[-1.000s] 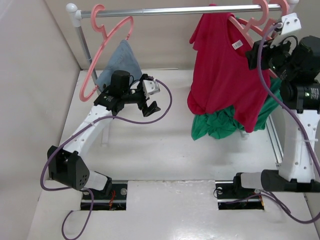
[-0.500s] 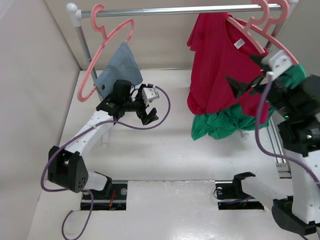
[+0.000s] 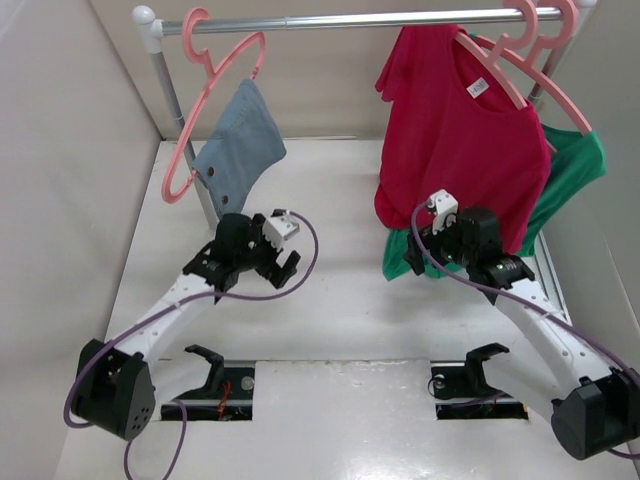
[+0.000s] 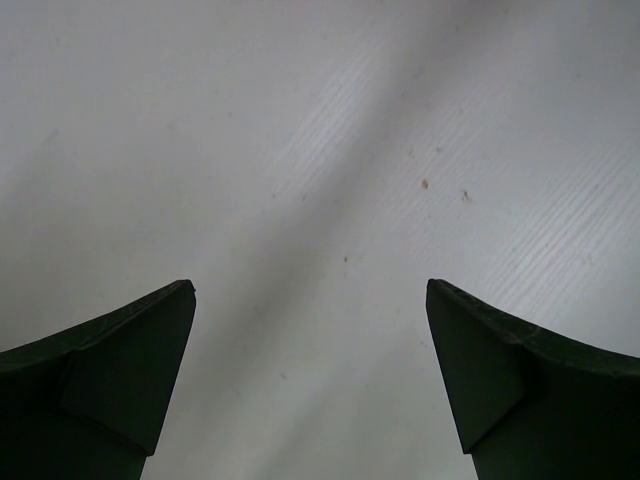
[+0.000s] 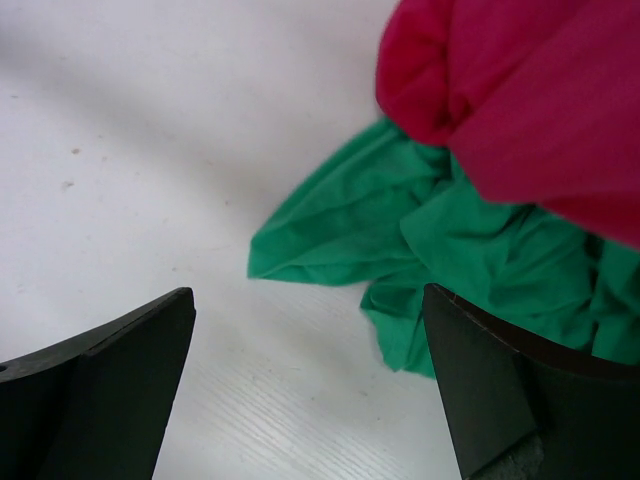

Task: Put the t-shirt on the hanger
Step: Hang the hanger with tshirt onto the clothesline

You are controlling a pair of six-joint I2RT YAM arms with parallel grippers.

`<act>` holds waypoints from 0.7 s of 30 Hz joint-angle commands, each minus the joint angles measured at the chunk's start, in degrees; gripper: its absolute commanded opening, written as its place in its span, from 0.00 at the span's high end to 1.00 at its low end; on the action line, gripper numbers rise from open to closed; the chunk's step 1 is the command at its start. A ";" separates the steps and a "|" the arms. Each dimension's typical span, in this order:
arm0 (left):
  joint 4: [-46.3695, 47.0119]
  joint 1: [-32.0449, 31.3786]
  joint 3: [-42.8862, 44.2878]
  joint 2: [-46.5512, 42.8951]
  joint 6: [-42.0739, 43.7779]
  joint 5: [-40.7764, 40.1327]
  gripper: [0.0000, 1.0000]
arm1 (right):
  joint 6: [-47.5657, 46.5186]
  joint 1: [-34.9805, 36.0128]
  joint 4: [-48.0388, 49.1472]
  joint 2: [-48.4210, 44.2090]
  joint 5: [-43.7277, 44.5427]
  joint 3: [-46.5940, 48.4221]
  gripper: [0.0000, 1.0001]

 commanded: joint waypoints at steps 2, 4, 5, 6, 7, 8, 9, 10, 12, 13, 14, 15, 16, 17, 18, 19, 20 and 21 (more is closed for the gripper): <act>10.83 -0.92 -8.78 -9.77 -3.39 -8.85 0.00 | 4.16 -2.04 8.12 -2.37 4.48 -3.83 0.00; 13.91 -1.45 -11.25 -12.25 -4.70 -11.74 0.00 | 4.16 -2.84 8.64 -2.99 4.48 -4.46 0.00; 16.01 -1.45 -13.17 -13.04 -5.40 -12.72 0.00 | 4.16 -3.54 8.65 -3.51 4.48 -5.33 0.00; 16.82 -1.45 -13.98 -13.57 -5.41 -13.69 0.00 | 4.16 -3.54 8.65 -3.52 3.96 -6.12 0.00; 17.35 -1.45 -14.68 -14.10 -6.36 -16.05 0.00 | 4.16 -4.15 8.65 -4.04 3.96 -6.13 0.00; 17.87 -1.45 -15.91 -14.11 -6.98 -16.94 0.00 | 4.16 -4.16 8.65 -4.05 3.96 -6.65 0.00; 17.88 -1.45 -16.61 -14.11 -7.86 -17.73 0.00 | 4.16 -4.77 8.65 -4.05 3.96 -7.27 0.00; 18.49 -1.45 -18.19 -14.11 -7.87 -18.44 0.00 | 4.16 -5.47 8.65 -4.05 3.96 -7.27 0.00; 19.63 -1.45 -19.94 -15.59 -7.08 -18.97 0.00 | 4.77 -5.48 8.65 -4.66 4.48 -7.89 0.00; 20.77 -1.45 -20.83 -16.91 -7.08 -19.67 0.00 | 4.78 -6.09 8.65 -5.27 4.48 -8.59 0.00; 21.56 -1.45 -21.54 -16.92 -7.08 -20.46 0.00 | 5.39 -6.61 8.65 -5.28 5.18 -9.12 0.00; 22.35 -1.45 -21.54 -17.53 -7.77 -21.16 0.00 | 5.39 -6.62 8.65 -5.28 5.19 -9.12 0.00; 22.97 -1.45 -21.54 -17.53 -7.78 -21.17 0.00 | 5.39 -6.62 8.65 -5.80 5.19 -9.12 0.00; 22.98 -1.45 -21.54 -17.53 -7.78 -21.17 0.00 | 5.39 -7.14 8.12 -5.81 5.19 -9.12 0.00; 22.98 -0.75 -21.54 -17.53 -7.78 -20.65 0.00 | 5.39 -7.15 8.12 -5.81 5.19 -9.12 0.00; 22.37 -0.75 -21.54 -17.53 -7.78 -19.77 0.00 | 5.39 -7.15 8.12 -5.81 5.19 -9.12 0.00; 22.36 -0.23 -21.54 -17.53 -7.78 -19.24 0.00 | 5.39 -7.15 8.12 -6.33 5.19 -9.12 0.00; 22.36 0.56 -22.07 -17.53 -7.78 -18.71 0.00 | 5.39 -7.15 8.12 -6.33 5.19 -9.12 0.00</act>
